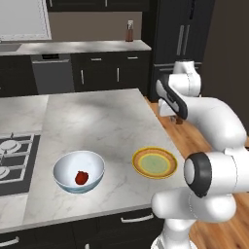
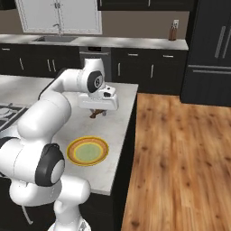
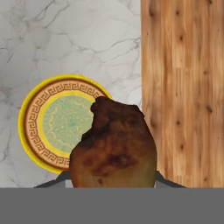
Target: Place the chicken drumstick on the plate and place the bell pepper on the same plate.
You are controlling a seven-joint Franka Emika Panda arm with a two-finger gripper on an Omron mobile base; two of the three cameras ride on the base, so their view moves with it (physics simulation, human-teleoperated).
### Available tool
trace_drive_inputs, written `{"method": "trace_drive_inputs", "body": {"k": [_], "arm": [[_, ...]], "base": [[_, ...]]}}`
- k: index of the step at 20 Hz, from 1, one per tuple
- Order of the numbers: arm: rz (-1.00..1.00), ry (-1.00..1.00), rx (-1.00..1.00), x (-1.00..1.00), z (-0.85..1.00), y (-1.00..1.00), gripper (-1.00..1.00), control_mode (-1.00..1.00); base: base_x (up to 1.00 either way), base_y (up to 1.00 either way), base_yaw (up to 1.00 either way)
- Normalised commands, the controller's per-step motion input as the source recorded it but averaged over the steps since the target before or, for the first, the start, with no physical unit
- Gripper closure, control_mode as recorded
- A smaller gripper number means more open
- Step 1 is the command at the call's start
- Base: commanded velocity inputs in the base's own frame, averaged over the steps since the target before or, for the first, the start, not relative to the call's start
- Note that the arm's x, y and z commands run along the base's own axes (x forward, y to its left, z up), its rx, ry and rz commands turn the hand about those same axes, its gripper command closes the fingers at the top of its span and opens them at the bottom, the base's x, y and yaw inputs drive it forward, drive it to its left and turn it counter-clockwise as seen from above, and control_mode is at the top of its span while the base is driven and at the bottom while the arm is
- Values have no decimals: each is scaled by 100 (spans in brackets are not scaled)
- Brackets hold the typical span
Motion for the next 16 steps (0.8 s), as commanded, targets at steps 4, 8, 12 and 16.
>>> {"method": "trace_drive_inputs", "body": {"k": [4, 8, 12, 16], "arm": [[0, 5, 0, 14, -46, 9, 100, -100], [0, 3, 0, 16, -61, 2, 100, -100], [0, 1, 0, 9, -67, 1, 100, -100], [1, 1, 0, 5, -63, 0, 100, -100]], "base": [[0, 0, 0], [0, 0, 0], [0, 0, 0], [0, 0, 0]]}}
